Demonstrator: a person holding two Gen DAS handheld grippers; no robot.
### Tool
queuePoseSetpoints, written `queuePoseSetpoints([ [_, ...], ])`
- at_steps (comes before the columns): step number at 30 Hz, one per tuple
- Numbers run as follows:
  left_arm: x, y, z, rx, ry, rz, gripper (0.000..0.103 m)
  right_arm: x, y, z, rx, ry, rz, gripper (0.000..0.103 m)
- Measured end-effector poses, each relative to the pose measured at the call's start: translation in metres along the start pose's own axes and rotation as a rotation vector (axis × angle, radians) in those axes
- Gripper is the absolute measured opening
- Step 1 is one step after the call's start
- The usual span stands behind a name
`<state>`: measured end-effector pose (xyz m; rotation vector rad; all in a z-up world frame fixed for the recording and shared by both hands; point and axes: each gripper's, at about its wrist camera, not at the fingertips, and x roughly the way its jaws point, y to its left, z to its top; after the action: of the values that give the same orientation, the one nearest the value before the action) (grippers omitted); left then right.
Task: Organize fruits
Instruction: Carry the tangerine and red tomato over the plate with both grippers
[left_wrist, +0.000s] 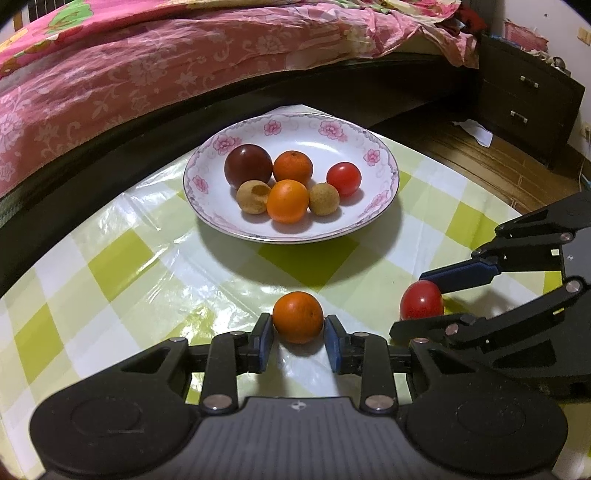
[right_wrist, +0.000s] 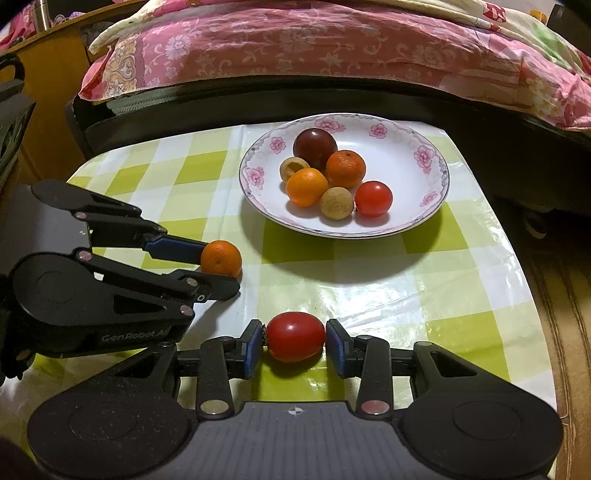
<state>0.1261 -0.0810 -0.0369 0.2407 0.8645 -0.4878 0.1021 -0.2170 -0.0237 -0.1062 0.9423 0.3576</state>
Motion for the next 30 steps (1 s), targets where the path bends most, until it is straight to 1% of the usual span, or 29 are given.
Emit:
queuePoseSetpoints([
  [2, 0.001, 0.000, 0.001, -0.004, 0.001, -0.001, 0.039, -0.001, -0.001, 0.000, 0.008, 0.005, 0.006, 0.037],
  [6, 0.002, 0.001, 0.002, -0.006, -0.003, -0.001, 0.039, -0.001, 0.000, -0.001, 0.001, 0.005, 0.003, 0.036],
  [8, 0.003, 0.000, 0.002, -0.006, -0.005, 0.000, 0.039, -0.001, 0.000, 0.000, 0.004, 0.010, 0.001, 0.036],
  [10, 0.003, 0.001, 0.003, -0.009, -0.005, -0.001, 0.039, -0.002, -0.001, 0.000, 0.012, 0.012, 0.007, 0.032],
  [17, 0.001, -0.002, 0.004, 0.003, 0.017, 0.012, 0.037, -0.004, -0.003, -0.002, 0.042, 0.014, 0.011, 0.031],
  [22, -0.008, -0.009, 0.003, -0.020, 0.029, 0.028, 0.036, -0.006, -0.003, -0.002, 0.075, 0.018, 0.016, 0.031],
  [25, -0.016, -0.012, 0.006, -0.030, 0.010, 0.045, 0.036, -0.013, -0.001, 0.002, 0.075, -0.001, 0.008, 0.031],
  [28, -0.023, -0.008, 0.013, -0.065, -0.019, 0.042, 0.036, -0.020, -0.003, 0.007, 0.104, -0.028, 0.001, 0.031],
  [30, -0.027, -0.006, 0.017, -0.065, -0.038, 0.049, 0.035, -0.025, -0.003, 0.011, 0.112, -0.049, -0.006, 0.031],
])
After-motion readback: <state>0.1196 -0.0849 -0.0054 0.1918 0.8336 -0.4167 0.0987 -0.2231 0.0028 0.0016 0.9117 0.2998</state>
